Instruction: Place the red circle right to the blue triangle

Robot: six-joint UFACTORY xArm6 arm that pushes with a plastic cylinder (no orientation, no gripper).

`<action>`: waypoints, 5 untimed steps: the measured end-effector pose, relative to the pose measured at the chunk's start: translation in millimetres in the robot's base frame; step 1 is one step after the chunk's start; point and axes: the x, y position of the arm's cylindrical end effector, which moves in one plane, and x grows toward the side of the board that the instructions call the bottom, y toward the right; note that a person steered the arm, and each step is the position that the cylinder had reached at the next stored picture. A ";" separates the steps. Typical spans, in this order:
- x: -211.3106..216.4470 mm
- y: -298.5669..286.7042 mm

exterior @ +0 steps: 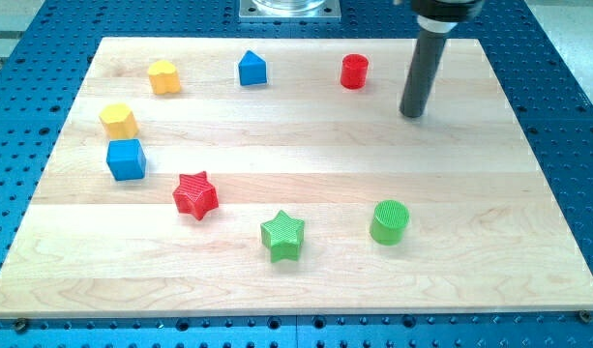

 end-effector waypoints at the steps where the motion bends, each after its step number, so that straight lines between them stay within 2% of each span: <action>1: 0.0 7.7; 5: 0.0 25.5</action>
